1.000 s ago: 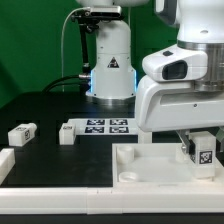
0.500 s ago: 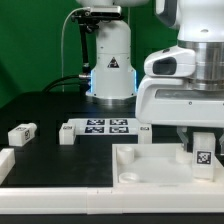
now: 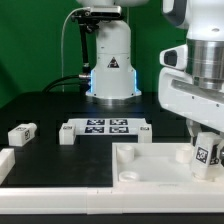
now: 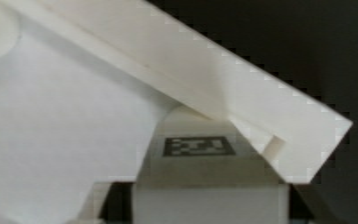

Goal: Assemble one leg

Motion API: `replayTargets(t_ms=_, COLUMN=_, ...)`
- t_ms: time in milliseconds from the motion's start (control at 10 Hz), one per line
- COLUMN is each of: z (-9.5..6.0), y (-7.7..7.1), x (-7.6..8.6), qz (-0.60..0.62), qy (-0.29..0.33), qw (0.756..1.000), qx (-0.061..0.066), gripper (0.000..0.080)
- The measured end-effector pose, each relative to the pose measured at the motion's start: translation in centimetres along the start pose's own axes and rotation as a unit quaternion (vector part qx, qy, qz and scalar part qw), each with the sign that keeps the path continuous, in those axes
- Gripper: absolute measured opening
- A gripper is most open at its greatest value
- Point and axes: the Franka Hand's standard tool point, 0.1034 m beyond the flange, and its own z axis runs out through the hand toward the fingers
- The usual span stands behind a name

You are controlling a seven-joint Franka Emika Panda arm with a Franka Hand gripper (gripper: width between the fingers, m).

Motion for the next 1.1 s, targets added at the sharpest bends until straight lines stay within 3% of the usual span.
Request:
replayTargets(t_ms=300, z=0.0, y=-0.07, x=0.16, qz=0.115, qy=-0.014, qw=0.993, qx=0.005, gripper=0.0291)
replayTargets(t_ms=400, z=0.02, y=-0.08, x=0.1, qz=0.104, qy=-0.014, qw=0.994, qx=0.005, gripper=0.0446)
replayTargets(t_ms=500, z=0.02, y=-0.09, x=0.1, qz=0.083, qy=-0.014, qw=0.996, qx=0.006, gripper=0.0446)
replayTargets(t_ms=600, z=0.02, y=-0.16, x=0.07, qz=0.07, qy=-0.014, qw=0.997, qx=0.008, gripper=0.0572)
replayTargets(t_ms=700, z=0.02, y=-0.16, x=0.09, qz=0.023, qy=-0.013, qw=1.0, qx=0.009, gripper=0.0634)
replayTargets(t_ms=900, z=0.0, y=-0.13, x=0.3, qz=-0.121, qy=-0.011, qw=0.993, qx=0.01, gripper=0.0645)
replayTargets(t_ms=1100, z=0.05, y=-0.06, x=0.45, qz=-0.292, qy=-0.005, qw=0.956, qx=0.008, gripper=0.0649)
